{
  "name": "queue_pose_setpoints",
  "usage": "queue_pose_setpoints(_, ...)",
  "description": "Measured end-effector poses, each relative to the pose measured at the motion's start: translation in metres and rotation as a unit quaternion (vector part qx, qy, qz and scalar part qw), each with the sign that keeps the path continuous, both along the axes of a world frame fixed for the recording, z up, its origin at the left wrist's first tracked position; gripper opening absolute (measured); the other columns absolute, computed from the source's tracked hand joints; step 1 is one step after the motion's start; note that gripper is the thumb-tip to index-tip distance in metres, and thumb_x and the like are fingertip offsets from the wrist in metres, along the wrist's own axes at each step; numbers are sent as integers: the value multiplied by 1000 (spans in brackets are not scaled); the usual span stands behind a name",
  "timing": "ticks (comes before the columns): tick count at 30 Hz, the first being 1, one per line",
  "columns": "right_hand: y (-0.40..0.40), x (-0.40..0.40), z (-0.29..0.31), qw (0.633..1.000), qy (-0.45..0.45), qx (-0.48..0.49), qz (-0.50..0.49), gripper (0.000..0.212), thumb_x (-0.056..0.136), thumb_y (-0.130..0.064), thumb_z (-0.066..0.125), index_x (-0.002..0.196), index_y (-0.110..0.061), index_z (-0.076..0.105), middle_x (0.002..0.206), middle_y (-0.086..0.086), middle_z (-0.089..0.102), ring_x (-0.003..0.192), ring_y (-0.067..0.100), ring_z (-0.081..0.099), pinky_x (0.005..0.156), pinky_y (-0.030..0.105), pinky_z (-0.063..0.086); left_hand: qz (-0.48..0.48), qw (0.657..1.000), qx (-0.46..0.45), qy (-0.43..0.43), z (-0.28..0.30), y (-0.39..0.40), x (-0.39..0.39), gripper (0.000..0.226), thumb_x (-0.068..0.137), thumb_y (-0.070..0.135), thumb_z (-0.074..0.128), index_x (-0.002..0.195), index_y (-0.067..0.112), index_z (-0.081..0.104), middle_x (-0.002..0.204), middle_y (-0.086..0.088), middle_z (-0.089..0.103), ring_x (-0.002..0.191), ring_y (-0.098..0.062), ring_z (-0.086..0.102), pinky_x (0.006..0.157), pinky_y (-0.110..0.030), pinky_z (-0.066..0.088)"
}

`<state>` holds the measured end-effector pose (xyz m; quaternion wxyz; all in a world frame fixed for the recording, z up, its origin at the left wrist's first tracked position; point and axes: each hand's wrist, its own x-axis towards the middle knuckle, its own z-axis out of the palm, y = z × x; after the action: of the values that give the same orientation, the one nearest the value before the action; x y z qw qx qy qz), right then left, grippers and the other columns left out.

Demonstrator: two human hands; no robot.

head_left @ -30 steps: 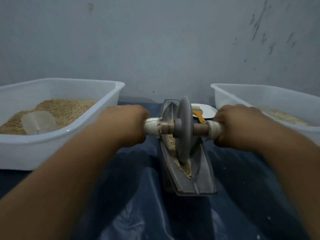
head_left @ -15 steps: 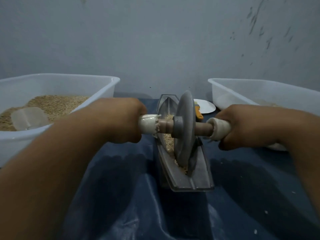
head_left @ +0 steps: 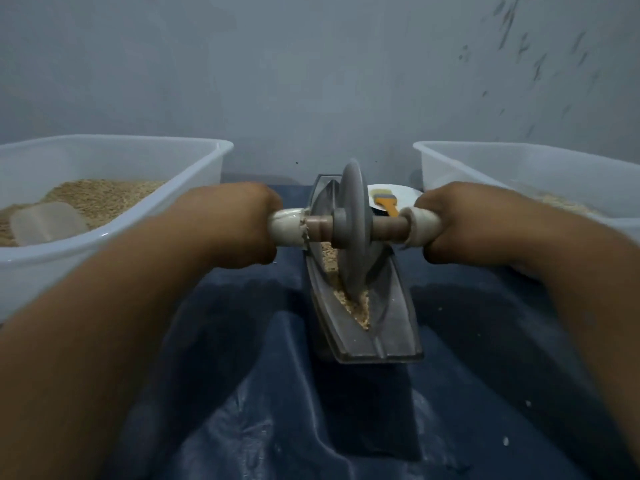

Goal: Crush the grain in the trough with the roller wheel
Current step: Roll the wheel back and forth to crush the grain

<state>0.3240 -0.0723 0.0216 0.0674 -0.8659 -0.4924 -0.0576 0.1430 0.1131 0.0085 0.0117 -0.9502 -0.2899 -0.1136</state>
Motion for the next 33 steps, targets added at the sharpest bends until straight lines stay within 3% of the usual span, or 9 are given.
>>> queue_pose_setpoints(2,-14,-7,11,999,37,-38,8,18,65,-21,76,76,-26,63,69,-5,64,65,14,60,55,28,43,-24,996,-70,48,11,-3,-12,25,66,24,80,70,31,56,71,11,60,67,-10,58,57,-23,39)
queue_pose_setpoints(5,-15,-6,13,996,69,-55,-3,21,65,-25,80,79,-28,65,73,-5,67,69,15,62,64,32,48,-20,997,-56,42,13,-6,-12,24,66,24,79,70,32,57,69,11,60,65,-8,57,55,-22,38)
queue_pose_setpoints(10,13,5,-26,994,-39,88,-55,14,78,-22,68,82,-26,55,81,-4,59,73,23,53,61,32,38,19,978,168,-122,-15,-6,8,12,79,23,62,78,28,51,70,7,50,74,-24,56,66,-30,37)
queue_pose_setpoints(12,17,7,-31,990,-60,107,-63,17,80,-21,65,81,-29,50,82,-4,55,77,24,50,65,30,35,23,973,188,-130,-17,-6,11,16,80,22,60,78,29,46,70,7,46,77,-27,58,67,-30,34)
queue_pose_setpoints(19,-14,0,10,997,67,-49,-5,23,63,-27,81,80,-29,65,73,-6,67,69,13,62,65,30,49,-10,998,-51,37,13,-9,-13,24,68,21,76,66,30,54,65,10,58,59,-7,54,51,-24,33)
queue_pose_setpoints(23,-4,1,-5,998,60,-15,-10,21,69,-26,81,79,-29,63,77,-6,66,73,15,61,63,30,46,5,998,50,-24,5,-11,-6,20,72,26,71,69,32,51,72,10,59,67,-13,56,57,-26,35)
queue_pose_setpoints(26,11,3,-25,995,-36,78,-42,24,79,-24,68,72,-31,47,85,-4,63,82,25,58,63,30,37,23,984,144,-100,-9,-7,3,11,79,26,63,80,31,52,80,5,61,78,-22,58,69,-31,44)
queue_pose_setpoints(29,10,4,-18,997,-49,62,-18,26,76,-19,67,68,-31,45,77,-9,58,71,19,54,55,28,34,27,997,63,-41,-6,-2,-1,12,77,25,67,84,28,58,80,5,62,78,-20,61,73,-33,51)
queue_pose_setpoints(33,-11,1,6,998,49,-39,4,22,65,-28,81,75,-31,62,71,-8,64,66,9,59,57,28,43,-12,997,-61,47,13,-6,-13,26,68,27,81,69,30,56,68,12,58,62,-6,55,53,-23,35)
